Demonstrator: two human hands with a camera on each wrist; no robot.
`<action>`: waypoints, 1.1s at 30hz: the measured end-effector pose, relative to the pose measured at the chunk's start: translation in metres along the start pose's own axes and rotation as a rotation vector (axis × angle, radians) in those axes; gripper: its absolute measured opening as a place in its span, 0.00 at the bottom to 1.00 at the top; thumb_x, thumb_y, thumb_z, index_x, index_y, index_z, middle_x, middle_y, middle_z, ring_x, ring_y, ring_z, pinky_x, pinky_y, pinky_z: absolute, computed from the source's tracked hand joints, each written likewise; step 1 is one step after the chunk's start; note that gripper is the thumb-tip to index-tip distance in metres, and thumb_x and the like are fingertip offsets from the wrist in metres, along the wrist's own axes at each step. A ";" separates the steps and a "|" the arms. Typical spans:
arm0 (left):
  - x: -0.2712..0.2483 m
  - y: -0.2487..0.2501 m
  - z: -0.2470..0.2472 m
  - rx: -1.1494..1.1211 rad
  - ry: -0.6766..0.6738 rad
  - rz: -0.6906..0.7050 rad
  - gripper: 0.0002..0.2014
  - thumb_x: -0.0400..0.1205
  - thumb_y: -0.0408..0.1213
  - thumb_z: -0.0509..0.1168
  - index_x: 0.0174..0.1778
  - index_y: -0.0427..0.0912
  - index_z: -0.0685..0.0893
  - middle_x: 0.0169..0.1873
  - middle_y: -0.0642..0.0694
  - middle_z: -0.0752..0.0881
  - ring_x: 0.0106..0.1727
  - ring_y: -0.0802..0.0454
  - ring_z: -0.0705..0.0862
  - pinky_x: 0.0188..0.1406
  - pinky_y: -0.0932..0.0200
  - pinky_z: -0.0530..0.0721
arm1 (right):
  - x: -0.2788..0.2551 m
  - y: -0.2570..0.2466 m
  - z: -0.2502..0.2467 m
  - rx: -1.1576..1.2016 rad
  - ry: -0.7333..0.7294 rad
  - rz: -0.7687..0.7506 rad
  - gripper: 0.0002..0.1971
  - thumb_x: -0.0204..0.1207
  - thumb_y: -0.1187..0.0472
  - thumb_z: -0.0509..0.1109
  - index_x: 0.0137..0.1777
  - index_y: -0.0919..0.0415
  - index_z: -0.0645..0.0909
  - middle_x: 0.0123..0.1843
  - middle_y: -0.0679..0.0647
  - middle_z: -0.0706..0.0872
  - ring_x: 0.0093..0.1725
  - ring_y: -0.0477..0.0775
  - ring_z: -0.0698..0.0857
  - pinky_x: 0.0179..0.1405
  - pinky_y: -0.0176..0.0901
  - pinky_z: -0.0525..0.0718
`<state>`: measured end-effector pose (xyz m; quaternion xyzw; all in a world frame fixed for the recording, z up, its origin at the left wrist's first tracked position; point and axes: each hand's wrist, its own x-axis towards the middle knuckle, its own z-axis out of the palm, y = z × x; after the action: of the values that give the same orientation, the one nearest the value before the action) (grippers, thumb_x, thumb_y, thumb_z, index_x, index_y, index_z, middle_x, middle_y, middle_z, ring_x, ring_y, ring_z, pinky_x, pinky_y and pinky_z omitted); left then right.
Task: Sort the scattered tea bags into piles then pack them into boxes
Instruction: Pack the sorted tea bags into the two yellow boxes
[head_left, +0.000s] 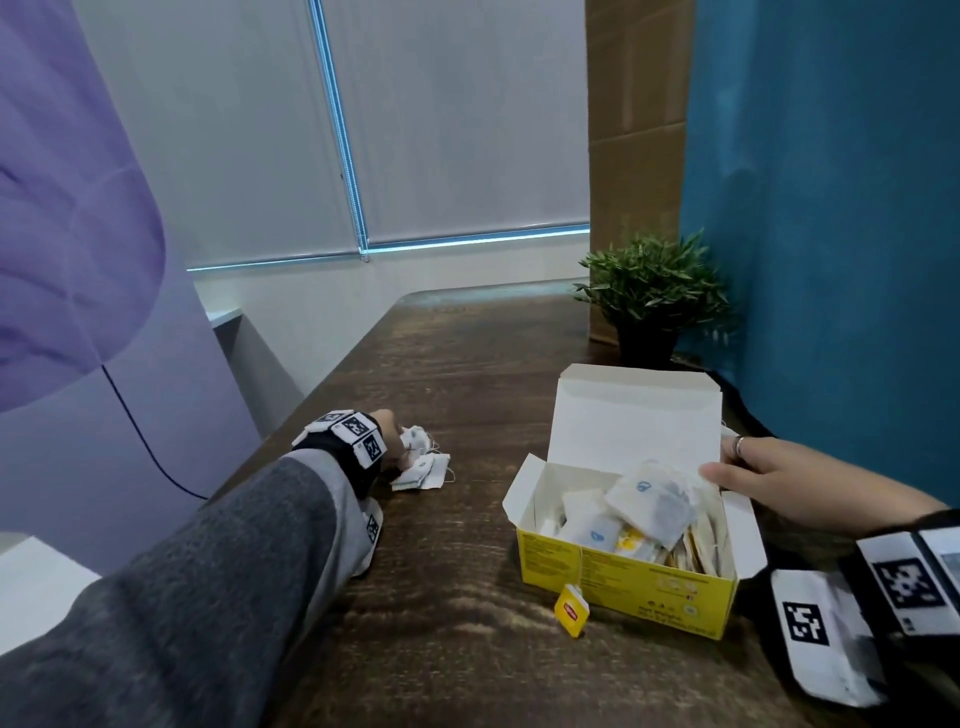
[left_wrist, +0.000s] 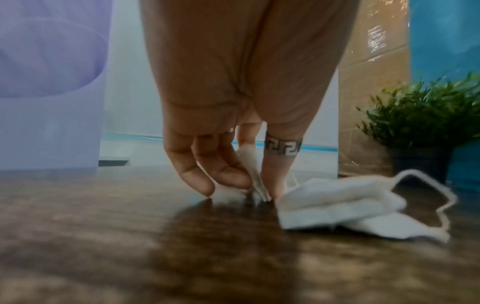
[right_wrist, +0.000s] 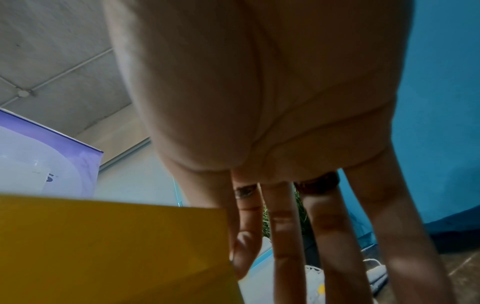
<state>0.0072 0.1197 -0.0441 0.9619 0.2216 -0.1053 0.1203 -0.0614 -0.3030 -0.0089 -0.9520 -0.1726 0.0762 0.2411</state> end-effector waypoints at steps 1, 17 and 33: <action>-0.020 0.007 -0.004 -0.077 -0.011 0.029 0.19 0.62 0.43 0.69 0.48 0.43 0.89 0.35 0.44 0.89 0.36 0.46 0.85 0.42 0.53 0.85 | 0.000 -0.001 0.001 -0.012 -0.007 0.008 0.38 0.69 0.28 0.57 0.52 0.67 0.79 0.52 0.43 0.83 0.53 0.52 0.83 0.58 0.47 0.77; -0.071 0.030 0.002 -0.466 -0.119 0.056 0.10 0.73 0.35 0.75 0.37 0.41 0.78 0.25 0.46 0.75 0.15 0.57 0.72 0.16 0.68 0.70 | 0.001 -0.001 0.001 -0.031 0.012 0.034 0.16 0.83 0.53 0.59 0.36 0.61 0.69 0.34 0.42 0.71 0.33 0.47 0.70 0.37 0.40 0.68; -0.115 0.053 -0.045 -0.612 -0.080 0.296 0.07 0.76 0.25 0.69 0.43 0.42 0.82 0.39 0.43 0.84 0.29 0.53 0.84 0.26 0.60 0.85 | 0.004 0.000 0.002 -0.002 0.016 0.027 0.17 0.82 0.52 0.60 0.40 0.66 0.73 0.39 0.51 0.78 0.39 0.53 0.76 0.47 0.48 0.75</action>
<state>-0.0633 0.0397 0.0382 0.8980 0.0960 -0.0529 0.4261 -0.0580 -0.3011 -0.0106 -0.9550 -0.1580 0.0718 0.2405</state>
